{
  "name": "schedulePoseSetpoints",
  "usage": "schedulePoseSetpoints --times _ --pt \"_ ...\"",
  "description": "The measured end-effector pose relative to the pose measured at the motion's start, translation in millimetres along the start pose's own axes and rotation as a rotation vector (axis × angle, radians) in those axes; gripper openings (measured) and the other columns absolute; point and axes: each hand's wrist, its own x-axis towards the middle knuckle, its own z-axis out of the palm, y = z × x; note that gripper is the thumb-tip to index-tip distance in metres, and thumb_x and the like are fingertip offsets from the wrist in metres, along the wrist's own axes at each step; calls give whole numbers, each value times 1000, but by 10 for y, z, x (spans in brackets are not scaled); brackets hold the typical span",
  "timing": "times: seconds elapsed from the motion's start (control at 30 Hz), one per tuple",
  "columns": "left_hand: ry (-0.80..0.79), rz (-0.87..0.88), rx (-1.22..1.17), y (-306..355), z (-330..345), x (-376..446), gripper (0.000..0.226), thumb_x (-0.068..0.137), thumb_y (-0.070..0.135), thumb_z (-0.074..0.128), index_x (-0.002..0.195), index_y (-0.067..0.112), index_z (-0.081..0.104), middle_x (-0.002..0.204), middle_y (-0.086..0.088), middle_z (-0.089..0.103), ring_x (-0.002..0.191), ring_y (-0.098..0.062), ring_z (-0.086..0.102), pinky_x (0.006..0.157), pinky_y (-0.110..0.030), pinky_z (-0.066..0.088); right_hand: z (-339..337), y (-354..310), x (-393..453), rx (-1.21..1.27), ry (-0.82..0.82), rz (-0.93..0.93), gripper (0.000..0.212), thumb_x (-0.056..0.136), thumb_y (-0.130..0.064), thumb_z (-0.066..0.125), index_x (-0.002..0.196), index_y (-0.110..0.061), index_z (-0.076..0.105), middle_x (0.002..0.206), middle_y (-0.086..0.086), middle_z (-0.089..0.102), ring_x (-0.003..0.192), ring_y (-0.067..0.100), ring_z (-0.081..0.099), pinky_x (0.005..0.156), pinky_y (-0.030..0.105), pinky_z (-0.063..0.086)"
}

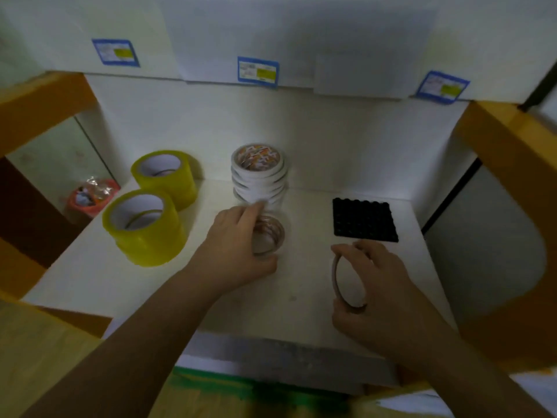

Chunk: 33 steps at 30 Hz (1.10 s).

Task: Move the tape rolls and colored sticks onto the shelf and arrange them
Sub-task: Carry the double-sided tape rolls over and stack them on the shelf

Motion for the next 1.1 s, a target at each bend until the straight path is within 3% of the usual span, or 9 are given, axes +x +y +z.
schedulePoseSetpoints --times 0.13,0.3,0.47,0.7,0.9,1.1 --pt "61 57 94 -78 31 72 97 68 68 62 150 25 31 133 -2 52 123 -26 46 101 -39 35 58 -77 34 -47 -26 44 79 82 -44 66 148 -47 24 141 -24 16 132 6 21 94 20 33" --pt "3 50 84 -199 57 85 102 67 78 51 153 32 20 146 4 39 134 -20 33 107 -40 26 127 -192 138 -93 -29 40 79 81 -45 64 149 -47 24 148 -16 20 135 11 23 94 22 33" --pt "64 37 15 -283 87 -40 115 61 82 52 154 29 11 146 0 39 133 -23 35 106 -45 32 116 -357 313 -108 -30 37 81 79 -48 63 149 -49 23 146 -13 26 135 10 27 97 23 37" --pt "230 47 -51 -383 62 -296 109 66 71 59 150 8 29 138 -13 50 125 -29 44 104 -46 39 205 -683 917 -209 -32 -14 90 73 -55 64 149 -34 20 133 -2 37 125 20 35 98 35 45" --pt "96 61 -36 -527 9 -509 109 70 72 56 155 21 11 150 -7 36 135 -24 32 107 -37 28 409 -858 1260 -239 -115 -10 85 75 -64 62 143 -25 30 130 3 45 119 24 40 95 39 46" --pt "57 91 -50 -570 -11 -644 106 71 71 55 156 25 11 149 1 31 135 -19 27 107 -36 27 539 -879 1327 -224 -92 9 85 76 -69 60 143 -24 33 132 4 52 121 26 46 99 43 46"
